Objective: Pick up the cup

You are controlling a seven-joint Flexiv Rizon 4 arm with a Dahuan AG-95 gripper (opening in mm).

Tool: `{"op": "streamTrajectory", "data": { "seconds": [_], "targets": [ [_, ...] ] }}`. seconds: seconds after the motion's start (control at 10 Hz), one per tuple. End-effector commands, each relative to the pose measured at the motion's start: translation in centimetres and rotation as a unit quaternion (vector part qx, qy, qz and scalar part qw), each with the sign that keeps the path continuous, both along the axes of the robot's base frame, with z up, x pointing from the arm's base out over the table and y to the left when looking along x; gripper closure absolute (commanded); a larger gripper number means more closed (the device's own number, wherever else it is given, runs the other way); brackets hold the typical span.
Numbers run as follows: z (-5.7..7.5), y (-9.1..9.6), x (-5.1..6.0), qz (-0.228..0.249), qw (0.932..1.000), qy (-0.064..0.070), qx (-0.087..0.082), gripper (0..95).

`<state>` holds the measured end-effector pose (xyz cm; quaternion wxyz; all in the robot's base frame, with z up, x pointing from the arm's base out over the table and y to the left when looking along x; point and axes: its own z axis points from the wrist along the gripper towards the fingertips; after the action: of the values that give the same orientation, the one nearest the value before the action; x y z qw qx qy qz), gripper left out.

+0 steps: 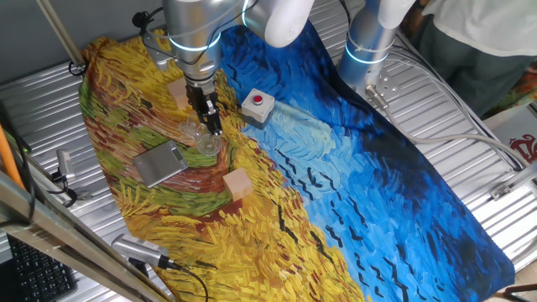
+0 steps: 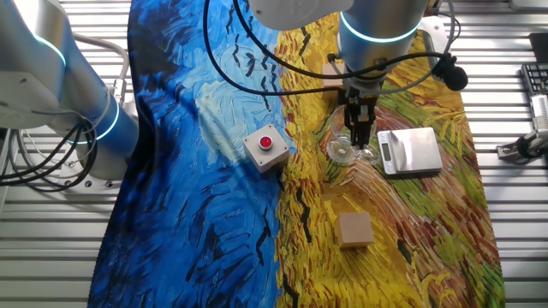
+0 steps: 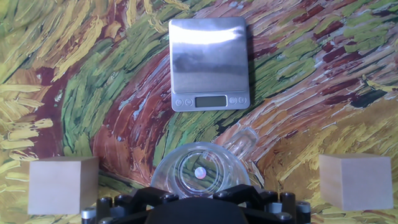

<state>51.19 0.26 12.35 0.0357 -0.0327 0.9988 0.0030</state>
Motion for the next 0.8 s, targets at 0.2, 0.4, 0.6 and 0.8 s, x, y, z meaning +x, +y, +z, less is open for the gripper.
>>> {"op": "streamTrajectory", "data": {
  "seconds": [0.2, 0.4, 0.6, 0.8],
  "targets": [
    [0.02, 0.01, 0.01, -0.003, 1.0, 0.0, 0.0, 0.0],
    [0.01, 0.0, 0.03, -0.005, 1.0, 0.0, 0.0, 0.0],
    [-0.08, -0.01, 0.06, -0.005, 1.0, 0.0, 0.0, 0.0],
    [-0.14, -0.02, 0.09, -0.005, 1.0, 0.0, -0.001, 0.0]
  ]
}}
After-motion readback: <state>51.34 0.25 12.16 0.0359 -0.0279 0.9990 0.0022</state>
